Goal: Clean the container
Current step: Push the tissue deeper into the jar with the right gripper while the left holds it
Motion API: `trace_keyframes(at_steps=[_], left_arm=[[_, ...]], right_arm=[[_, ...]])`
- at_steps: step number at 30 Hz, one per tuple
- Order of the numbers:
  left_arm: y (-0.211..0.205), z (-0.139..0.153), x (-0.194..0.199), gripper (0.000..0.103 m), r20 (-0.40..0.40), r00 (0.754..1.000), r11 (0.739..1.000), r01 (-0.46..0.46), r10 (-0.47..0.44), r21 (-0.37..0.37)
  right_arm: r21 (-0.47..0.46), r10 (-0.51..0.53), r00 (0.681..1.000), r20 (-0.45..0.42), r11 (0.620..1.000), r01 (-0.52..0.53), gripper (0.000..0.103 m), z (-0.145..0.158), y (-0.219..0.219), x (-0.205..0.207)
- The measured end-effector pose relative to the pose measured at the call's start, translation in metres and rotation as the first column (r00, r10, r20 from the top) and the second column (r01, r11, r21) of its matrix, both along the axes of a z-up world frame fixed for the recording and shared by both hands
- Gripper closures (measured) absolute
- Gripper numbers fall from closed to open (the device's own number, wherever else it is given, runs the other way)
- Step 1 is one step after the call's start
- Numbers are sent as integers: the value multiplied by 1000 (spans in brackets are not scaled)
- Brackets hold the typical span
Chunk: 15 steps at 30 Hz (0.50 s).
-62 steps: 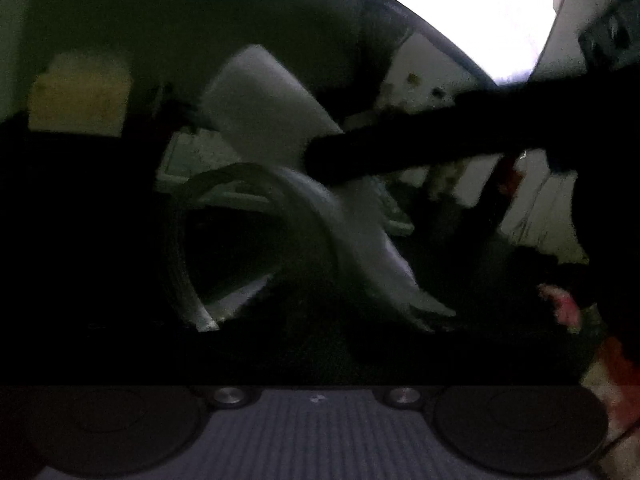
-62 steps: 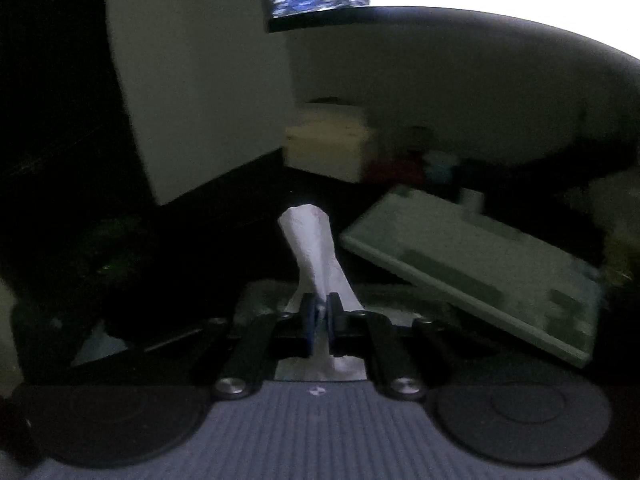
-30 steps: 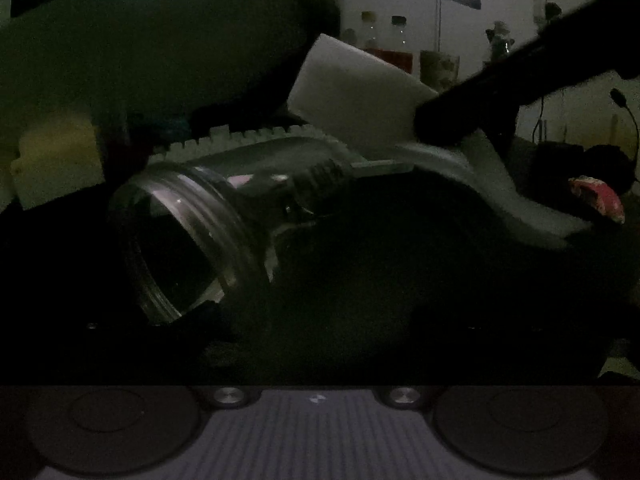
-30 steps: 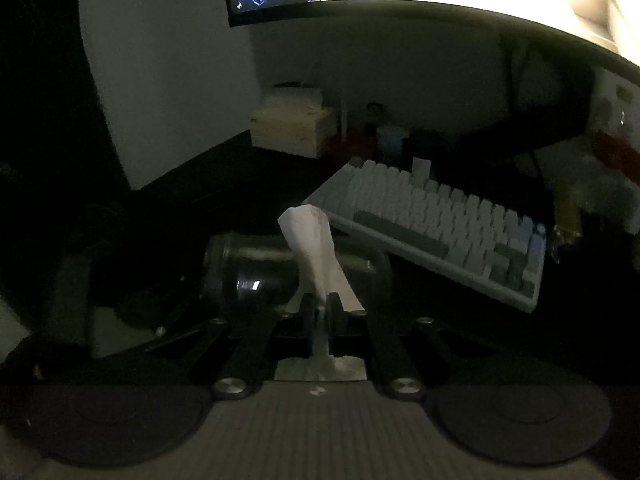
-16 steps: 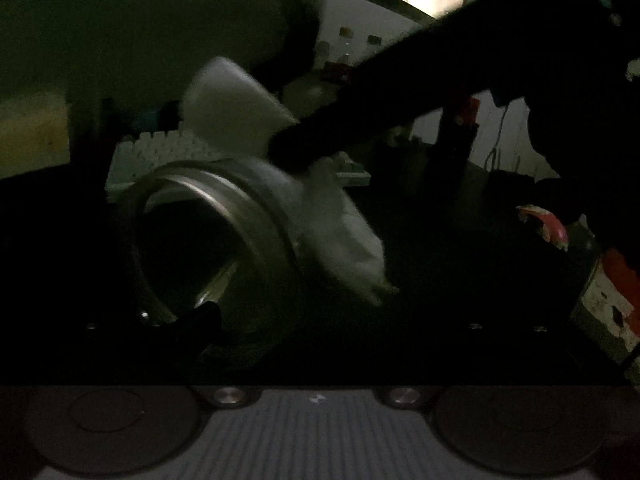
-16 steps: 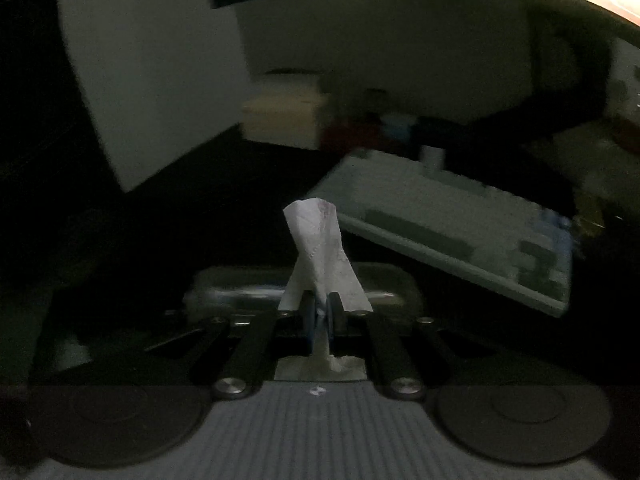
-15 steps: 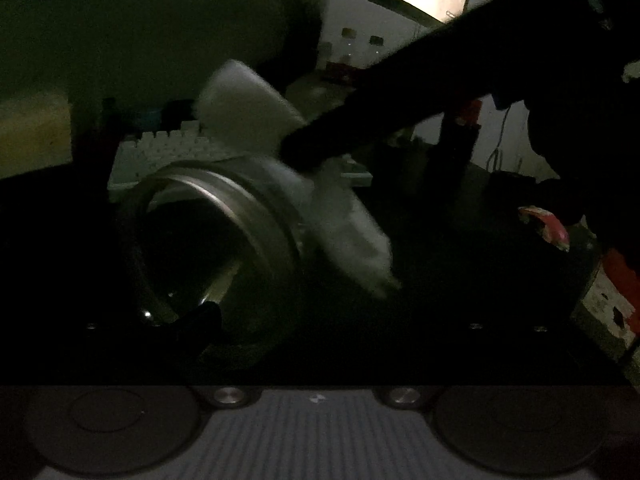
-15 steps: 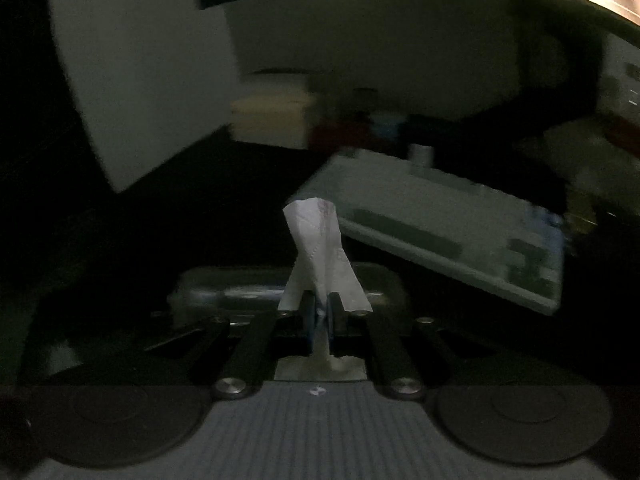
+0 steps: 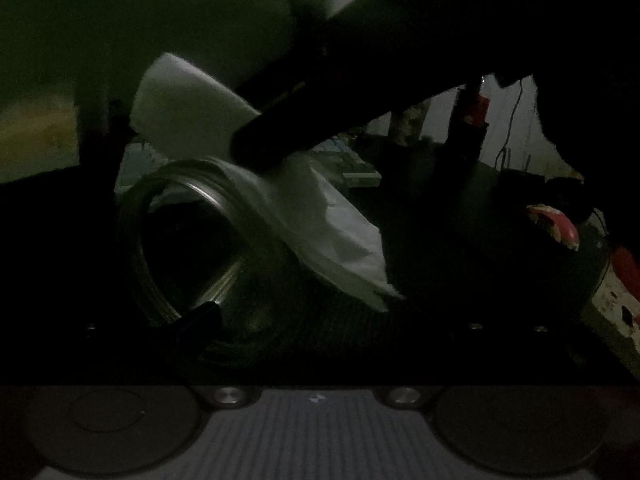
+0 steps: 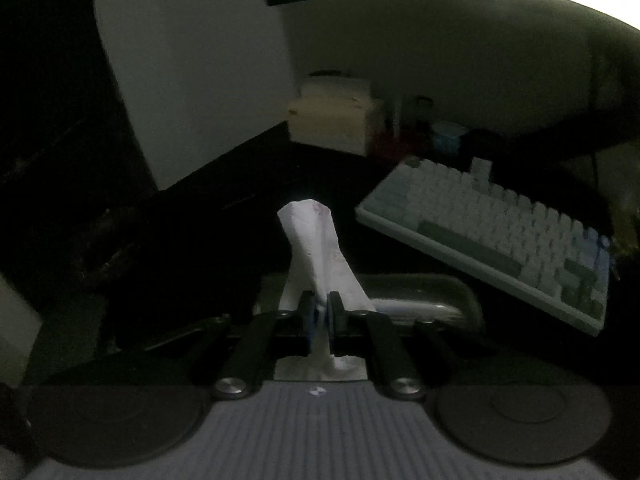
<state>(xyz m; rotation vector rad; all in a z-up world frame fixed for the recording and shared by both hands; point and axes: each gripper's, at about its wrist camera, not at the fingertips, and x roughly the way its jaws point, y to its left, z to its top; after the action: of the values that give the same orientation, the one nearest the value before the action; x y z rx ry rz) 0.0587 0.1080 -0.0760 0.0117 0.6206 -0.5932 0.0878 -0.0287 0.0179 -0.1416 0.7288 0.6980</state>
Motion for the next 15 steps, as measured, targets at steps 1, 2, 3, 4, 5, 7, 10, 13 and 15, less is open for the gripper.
trace_keyframes(at_steps=[1, 2, 3, 4, 5, 7, 10, 13, 15], left_arm=[[1, 0, 0, 0, 1, 1000, 1000, 4, -4, -3], [1, -1, 1, 0, 3, 1000, 1000, 5, -5, -6], [1, -1, 1, 0, 7, 1000, 1000, 5, -5, -6], [1, -2, 1, 0, 9, 1000, 1000, 4, -4, -4], [1, -1, 0, 0, 10, 1000, 1000, 3, -3, -1], [0, 0, -2, 0, 8, 1000, 1000, -2, 2, 1], [0, 0, -1, 0, 7, 1000, 1000, -4, 4, 0], [1, 0, -2, 0, 6, 1000, 1000, -4, 4, -4], [0, 0, -3, 0, 7, 1000, 1000, -4, 4, -9]], right_arm=[[-4, -24, 1000, -2, 1000, 24, 94, -1, -5, 4], [-7, -53, 999, -4, 999, 52, 94, -2, -12, 10], [-10, -81, 997, -6, 997, 81, 94, -3, -18, 16], [-11, -120, 993, -13, 993, 120, 93, -5, -26, 22], [-13, -159, 987, -21, 987, 159, 93, -6, -33, 29], [-9, -197, 980, -35, 980, 197, 93, -8, -42, 36], [-4, -206, 978, -38, 979, 206, 91, -7, -39, 33], [34, -117, 992, -48, 992, 118, 91, -2, -24, 18], [38, -32, 999, -35, 999, 33, 91, 0, -7, 4]])
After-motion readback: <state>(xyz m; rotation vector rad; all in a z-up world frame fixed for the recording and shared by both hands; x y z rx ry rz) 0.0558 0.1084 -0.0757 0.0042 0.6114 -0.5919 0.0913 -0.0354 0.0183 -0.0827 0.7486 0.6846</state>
